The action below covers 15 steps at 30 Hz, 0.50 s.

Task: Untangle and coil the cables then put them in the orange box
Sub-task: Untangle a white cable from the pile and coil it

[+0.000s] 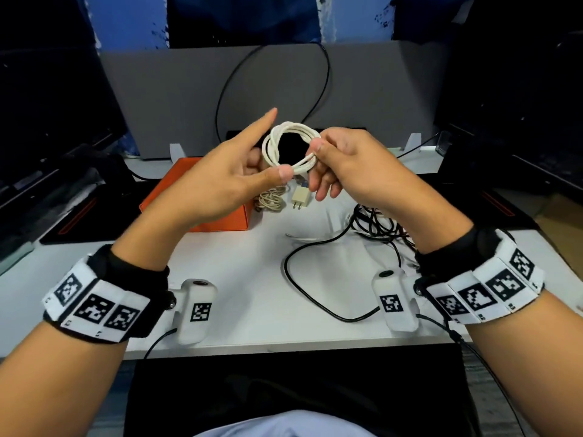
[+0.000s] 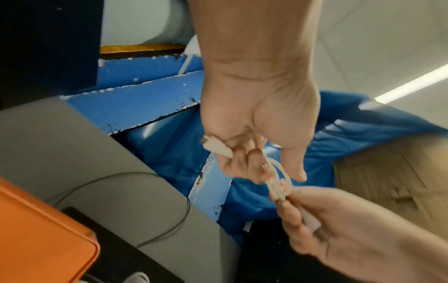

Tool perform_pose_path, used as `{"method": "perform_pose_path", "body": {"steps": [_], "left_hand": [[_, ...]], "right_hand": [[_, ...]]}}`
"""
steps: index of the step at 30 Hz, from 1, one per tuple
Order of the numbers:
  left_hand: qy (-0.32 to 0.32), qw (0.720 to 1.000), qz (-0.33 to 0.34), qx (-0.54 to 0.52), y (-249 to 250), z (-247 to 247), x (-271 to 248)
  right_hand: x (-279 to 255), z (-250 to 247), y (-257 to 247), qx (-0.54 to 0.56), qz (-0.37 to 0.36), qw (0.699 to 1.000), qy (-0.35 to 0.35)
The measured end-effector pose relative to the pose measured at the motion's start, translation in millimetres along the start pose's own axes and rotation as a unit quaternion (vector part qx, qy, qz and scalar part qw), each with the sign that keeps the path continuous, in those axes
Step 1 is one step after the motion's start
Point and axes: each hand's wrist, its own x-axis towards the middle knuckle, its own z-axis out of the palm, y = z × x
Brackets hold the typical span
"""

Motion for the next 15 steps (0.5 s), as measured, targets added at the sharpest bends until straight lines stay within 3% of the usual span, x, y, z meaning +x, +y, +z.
{"method": "perform_pose_path", "body": {"steps": [2,7,11,15], "left_hand": [[0.003,1.0,0.003,0.0,1.7,-1.8,-1.0],[0.138,0.989,0.001,0.062,-6.3,7.2,4.7],[0.12,0.991,-0.012,0.052,-4.8,7.8,4.2],[0.126,0.979,-0.022,0.156,-1.3,0.7,1.7]], "right_hand": [[0.1,-2.3,-1.1,-0.005,-0.003,1.0,-0.005],[0.7,3.9,0.2,0.012,-0.005,1.0,0.024],[1.4,5.9,2.2,0.048,0.005,0.998,0.048],[1.1,7.8,5.5,0.019,0.001,0.999,0.038]]}}
